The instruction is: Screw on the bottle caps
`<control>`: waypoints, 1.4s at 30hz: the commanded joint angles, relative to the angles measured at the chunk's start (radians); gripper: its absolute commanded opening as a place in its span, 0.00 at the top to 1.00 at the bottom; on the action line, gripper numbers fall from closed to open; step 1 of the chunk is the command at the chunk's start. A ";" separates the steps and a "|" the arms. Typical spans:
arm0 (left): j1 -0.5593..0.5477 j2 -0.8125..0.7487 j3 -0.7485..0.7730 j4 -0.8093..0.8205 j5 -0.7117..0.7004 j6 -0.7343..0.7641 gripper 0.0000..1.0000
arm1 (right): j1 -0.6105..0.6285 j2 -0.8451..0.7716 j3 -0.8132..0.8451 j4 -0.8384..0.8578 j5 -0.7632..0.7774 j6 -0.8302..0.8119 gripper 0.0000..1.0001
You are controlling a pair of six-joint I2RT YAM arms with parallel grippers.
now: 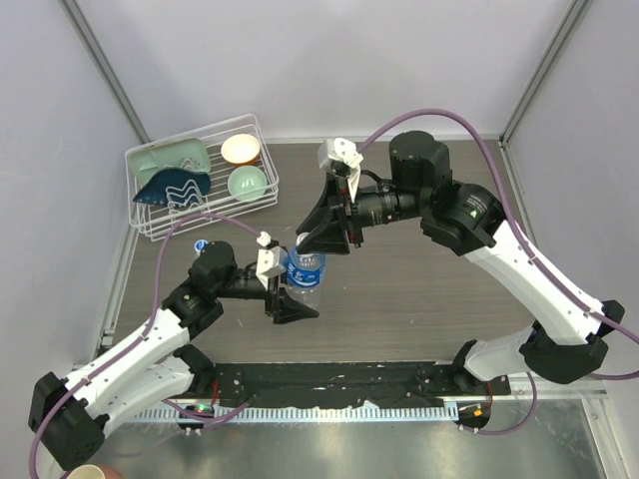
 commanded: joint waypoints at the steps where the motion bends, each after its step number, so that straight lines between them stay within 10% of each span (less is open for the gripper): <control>1: 0.015 -0.018 0.057 0.035 -0.196 0.053 1.00 | 0.011 -0.007 -0.088 -0.121 0.185 0.118 0.99; 19: 0.029 -0.063 0.032 0.034 -0.244 0.043 1.00 | 0.214 0.125 0.045 -0.215 0.757 0.241 0.99; 25: 0.032 -0.076 0.017 0.032 -0.241 0.037 1.00 | 0.225 0.133 0.141 -0.213 0.892 0.232 0.51; 31: 0.038 -0.089 -0.001 0.046 -0.244 0.020 1.00 | 0.225 0.033 0.075 -0.062 0.851 0.214 0.40; 42: 0.042 -0.096 -0.020 0.083 -0.302 -0.025 1.00 | 0.225 -0.004 0.020 -0.016 0.865 0.209 0.87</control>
